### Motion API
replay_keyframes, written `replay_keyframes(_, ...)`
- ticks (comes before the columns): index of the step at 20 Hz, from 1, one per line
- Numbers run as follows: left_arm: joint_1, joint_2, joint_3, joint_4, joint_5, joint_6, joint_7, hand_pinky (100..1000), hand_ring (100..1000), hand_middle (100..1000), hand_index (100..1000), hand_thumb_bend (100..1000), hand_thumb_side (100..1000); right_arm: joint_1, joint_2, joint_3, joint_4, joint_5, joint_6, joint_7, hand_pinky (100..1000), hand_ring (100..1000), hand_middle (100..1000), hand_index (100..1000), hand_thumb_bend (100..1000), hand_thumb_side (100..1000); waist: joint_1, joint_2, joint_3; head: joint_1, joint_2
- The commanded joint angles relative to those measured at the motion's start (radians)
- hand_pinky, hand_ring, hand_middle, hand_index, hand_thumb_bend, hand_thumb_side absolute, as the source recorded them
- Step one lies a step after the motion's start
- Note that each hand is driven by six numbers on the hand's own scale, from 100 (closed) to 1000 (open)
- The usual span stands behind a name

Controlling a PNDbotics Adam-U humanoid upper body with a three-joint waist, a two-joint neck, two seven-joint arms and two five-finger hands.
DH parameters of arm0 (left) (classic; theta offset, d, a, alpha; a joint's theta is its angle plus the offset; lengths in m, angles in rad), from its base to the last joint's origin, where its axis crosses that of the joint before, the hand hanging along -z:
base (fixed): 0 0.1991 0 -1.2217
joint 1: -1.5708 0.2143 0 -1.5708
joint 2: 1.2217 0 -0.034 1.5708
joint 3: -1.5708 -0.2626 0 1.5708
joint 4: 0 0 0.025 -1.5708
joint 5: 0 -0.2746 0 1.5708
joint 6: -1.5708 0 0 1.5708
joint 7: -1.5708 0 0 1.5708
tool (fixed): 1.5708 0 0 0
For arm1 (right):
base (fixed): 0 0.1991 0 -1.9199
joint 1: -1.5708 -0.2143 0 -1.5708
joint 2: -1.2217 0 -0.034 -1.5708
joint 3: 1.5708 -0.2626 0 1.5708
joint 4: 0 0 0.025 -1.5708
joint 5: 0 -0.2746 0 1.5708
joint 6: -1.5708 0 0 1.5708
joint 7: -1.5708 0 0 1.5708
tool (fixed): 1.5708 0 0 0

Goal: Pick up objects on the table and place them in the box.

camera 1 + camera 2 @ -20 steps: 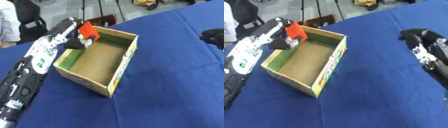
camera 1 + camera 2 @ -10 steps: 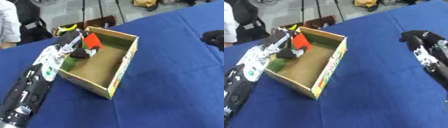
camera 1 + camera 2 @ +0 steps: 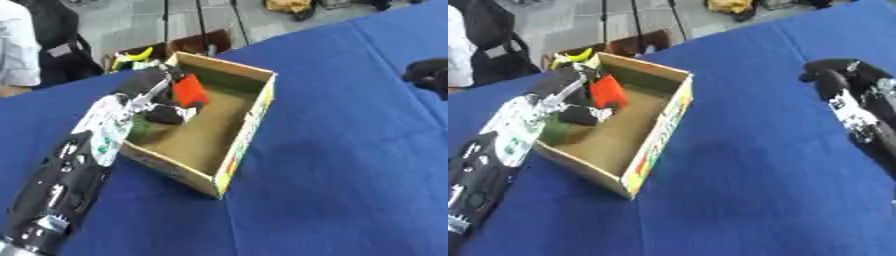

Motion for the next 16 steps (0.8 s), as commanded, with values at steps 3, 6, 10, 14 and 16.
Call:
replay_keyframes(3, -0.011, 0.03, 0.004, -0.018, -0.03, -0.032, -0.083, 575, 756, 846, 955, 743, 571, -0.009, 0.0, -0.005, -0.018, -0.003, 0.0, -0.003, 886, 887, 672, 782, 234, 784, -0.019, -0.023, 0.005, -0.005, 0.008)
replay_keyframes(6, -0.007, 0.038, 0.013, -0.031, -0.046, -0.038, -0.134, 617, 798, 876, 979, 956, 597, -0.006, 0.001, -0.005, -0.018, -0.003, 0.001, -0.004, 886, 887, 672, 782, 234, 785, -0.022, -0.025, 0.007, -0.005, 0.015)
replay_keyframes(10, 0.0, 0.052, 0.034, -0.071, -0.033, -0.04, -0.174, 629, 813, 894, 1000, 1000, 730, -0.004, 0.005, -0.006, -0.018, -0.004, 0.001, -0.004, 886, 887, 672, 782, 234, 786, -0.028, -0.028, 0.012, -0.004, 0.022)
replay_keyframes(14, 0.003, 0.077, 0.065, -0.121, 0.022, -0.033, -0.167, 613, 802, 886, 1000, 1000, 902, 0.0, 0.011, -0.006, -0.019, -0.003, 0.001, -0.007, 886, 888, 672, 782, 233, 787, -0.035, -0.034, 0.022, -0.009, 0.024)
replay_keyframes(16, 0.003, 0.091, 0.083, -0.139, 0.052, -0.021, -0.145, 592, 787, 874, 1000, 1000, 967, 0.002, 0.014, -0.006, -0.021, -0.004, 0.001, -0.008, 885, 887, 672, 782, 233, 787, -0.039, -0.037, 0.025, -0.012, 0.022)
